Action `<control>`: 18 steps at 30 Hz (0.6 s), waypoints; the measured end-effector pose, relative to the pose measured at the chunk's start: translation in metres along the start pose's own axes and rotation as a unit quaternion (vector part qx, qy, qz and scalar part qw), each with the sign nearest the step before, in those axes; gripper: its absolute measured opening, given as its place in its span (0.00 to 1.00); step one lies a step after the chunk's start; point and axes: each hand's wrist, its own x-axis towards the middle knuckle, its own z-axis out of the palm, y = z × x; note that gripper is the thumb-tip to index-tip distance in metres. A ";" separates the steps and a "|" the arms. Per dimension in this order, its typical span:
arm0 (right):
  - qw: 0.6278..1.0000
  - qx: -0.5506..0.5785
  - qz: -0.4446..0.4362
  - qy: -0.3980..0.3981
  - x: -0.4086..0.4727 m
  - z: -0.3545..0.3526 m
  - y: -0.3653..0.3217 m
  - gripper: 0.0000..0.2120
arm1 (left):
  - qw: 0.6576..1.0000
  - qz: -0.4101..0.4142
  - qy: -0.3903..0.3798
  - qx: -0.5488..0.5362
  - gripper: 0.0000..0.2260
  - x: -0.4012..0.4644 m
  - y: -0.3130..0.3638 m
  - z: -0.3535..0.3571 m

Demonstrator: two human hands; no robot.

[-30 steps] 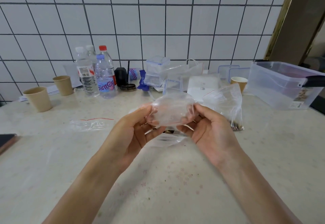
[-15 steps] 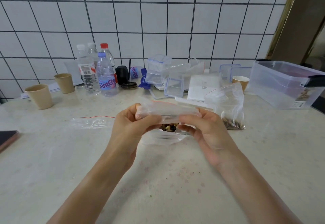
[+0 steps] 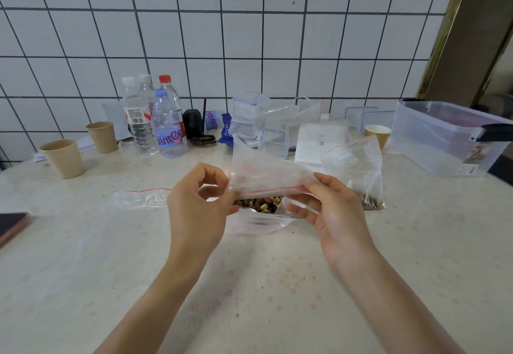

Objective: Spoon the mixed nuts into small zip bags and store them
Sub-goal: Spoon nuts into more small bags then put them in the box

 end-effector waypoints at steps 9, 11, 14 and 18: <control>0.966 0.148 0.121 -0.174 0.007 -0.006 -0.015 0.06 | 0.896 -0.247 -0.184 -0.319 0.05 0.011 0.007 -0.014; 0.960 0.159 0.130 -0.189 0.005 -0.002 -0.016 0.07 | 0.863 -0.288 -0.200 -0.363 0.06 0.015 0.009 -0.014; 0.960 0.147 0.139 -0.195 0.001 0.004 -0.016 0.07 | 0.837 -0.317 -0.215 -0.390 0.05 0.014 0.009 -0.011; 0.958 0.167 0.134 -0.192 -0.004 0.007 -0.016 0.13 | 0.837 -0.318 -0.237 -0.377 0.05 0.012 0.014 -0.009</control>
